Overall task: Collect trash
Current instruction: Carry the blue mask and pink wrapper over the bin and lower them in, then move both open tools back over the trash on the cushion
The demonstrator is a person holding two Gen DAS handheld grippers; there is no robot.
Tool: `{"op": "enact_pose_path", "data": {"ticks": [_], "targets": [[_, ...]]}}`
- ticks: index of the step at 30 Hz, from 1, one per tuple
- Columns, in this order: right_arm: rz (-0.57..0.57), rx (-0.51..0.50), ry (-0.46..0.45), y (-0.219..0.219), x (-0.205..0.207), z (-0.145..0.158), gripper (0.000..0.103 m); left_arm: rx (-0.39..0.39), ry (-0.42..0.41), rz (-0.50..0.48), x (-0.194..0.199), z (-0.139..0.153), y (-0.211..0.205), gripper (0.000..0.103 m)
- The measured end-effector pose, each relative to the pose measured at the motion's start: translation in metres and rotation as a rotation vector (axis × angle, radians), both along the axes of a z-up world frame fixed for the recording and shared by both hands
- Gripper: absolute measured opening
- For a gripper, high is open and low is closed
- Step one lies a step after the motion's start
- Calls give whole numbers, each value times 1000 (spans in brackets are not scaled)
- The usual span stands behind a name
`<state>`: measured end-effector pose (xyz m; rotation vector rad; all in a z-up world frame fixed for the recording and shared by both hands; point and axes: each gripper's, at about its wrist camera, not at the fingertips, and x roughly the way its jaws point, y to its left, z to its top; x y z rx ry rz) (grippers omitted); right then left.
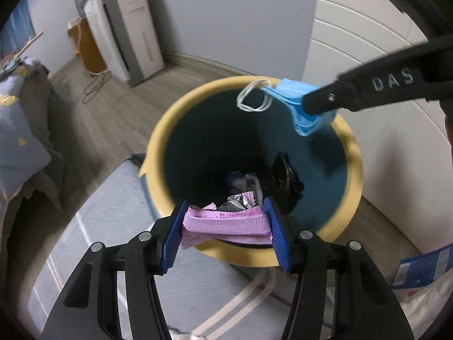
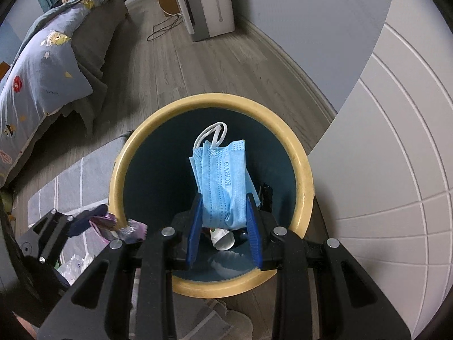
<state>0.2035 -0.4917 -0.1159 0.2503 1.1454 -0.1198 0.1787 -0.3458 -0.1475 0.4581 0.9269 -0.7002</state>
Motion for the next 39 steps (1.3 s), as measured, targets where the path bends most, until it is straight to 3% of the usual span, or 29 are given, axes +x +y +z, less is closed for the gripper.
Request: {"op": "enact_pose_path", "data": {"ticks": [7, 11, 21, 29, 38, 39], "targets": [[-11, 5, 39, -3, 3, -11, 31, 7, 4, -12, 0, -5, -1, 70], [-30, 9, 32, -5, 1, -10, 46, -3, -7, 1, 2, -1, 3, 77], [-42, 15, 11, -4, 0, -5, 56, 15, -38, 22, 5, 2, 8, 89], [-59, 17, 6, -8, 0, -4, 56, 25, -60, 42, 10, 4, 9, 90], [-58, 22, -6, -5, 2, 1, 58, -43, -73, 120, 19, 31, 34, 90], [-55, 22, -8, -4, 2, 2, 63, -41, -76, 127, 17, 34, 40, 90]]}}
